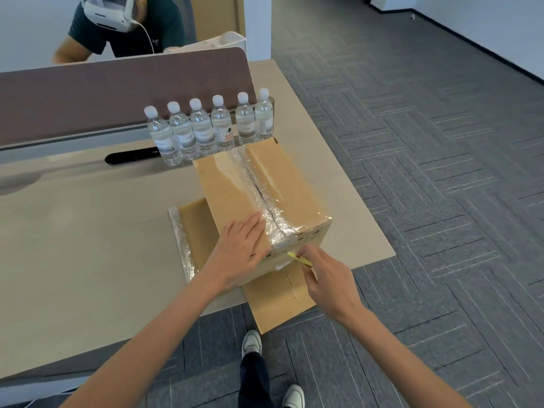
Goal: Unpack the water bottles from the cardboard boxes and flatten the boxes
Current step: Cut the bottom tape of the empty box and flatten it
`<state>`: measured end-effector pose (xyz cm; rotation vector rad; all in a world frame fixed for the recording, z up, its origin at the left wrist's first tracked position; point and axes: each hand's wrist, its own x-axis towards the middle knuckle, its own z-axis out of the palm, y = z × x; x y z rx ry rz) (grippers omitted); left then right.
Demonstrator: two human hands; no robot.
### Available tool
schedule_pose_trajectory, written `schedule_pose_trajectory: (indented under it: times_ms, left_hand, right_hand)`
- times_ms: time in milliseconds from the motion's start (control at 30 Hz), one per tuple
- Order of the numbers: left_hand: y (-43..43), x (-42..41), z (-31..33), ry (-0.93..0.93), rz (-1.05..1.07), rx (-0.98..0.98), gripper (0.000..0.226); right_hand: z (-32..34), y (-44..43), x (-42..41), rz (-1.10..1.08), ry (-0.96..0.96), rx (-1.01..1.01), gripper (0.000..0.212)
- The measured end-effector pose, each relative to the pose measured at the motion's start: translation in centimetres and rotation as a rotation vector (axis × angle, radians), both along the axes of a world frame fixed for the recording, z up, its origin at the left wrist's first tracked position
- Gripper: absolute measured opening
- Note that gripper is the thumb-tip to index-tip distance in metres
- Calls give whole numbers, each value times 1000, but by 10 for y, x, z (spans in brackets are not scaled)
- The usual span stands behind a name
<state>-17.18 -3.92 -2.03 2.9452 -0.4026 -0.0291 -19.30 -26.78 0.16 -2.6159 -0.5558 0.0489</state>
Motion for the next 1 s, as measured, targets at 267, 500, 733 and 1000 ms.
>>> schedule_pose_trajectory:
  times_ms: [267,500,733,1000]
  left_hand:
    - [4,-12,1,-42,65,220,89]
    - [7,-7,-2,-97,49,219,85]
    - [5,-2,2,-108,-88,498,74]
    - [-6,0,1,-107,-184,727,57]
  right_hand:
    - [-3,8,8,67,-107,6,13]
    - [-11,13,14,57,-119,-18,19]
    - [-10,18,16,31,-260,-17,15]
    - [-18,12,15,17,-290,23,11]
